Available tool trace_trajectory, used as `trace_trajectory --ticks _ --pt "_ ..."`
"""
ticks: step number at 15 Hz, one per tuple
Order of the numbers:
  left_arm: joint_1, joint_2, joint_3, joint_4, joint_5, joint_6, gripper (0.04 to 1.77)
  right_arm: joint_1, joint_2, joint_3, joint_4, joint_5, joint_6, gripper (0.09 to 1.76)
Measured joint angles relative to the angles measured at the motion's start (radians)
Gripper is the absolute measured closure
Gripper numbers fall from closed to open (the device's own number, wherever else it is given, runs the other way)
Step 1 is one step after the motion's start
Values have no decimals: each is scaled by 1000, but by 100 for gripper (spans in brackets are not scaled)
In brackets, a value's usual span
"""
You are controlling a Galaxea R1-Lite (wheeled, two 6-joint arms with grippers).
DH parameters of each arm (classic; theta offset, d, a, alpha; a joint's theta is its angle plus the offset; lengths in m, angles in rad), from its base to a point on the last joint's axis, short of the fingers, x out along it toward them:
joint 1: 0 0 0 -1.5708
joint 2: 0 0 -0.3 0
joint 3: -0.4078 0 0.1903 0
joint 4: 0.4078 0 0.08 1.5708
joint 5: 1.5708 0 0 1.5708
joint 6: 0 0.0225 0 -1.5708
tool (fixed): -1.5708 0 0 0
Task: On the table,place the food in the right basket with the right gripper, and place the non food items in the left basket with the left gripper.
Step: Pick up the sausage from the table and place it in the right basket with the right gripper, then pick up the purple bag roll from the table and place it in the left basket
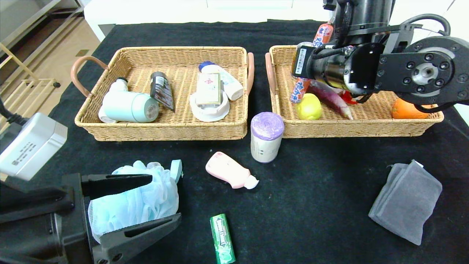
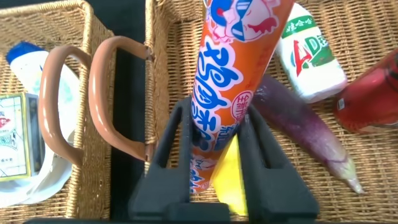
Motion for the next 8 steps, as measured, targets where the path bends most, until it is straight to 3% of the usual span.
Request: trace_trajectory --ticks 3,8 --pt "1 1 0 -2 0 1 9 10 4 1 0 0 0 89" --pt "2 1 -1 -2 0 1 9 11 3 14 5 1 0 54"
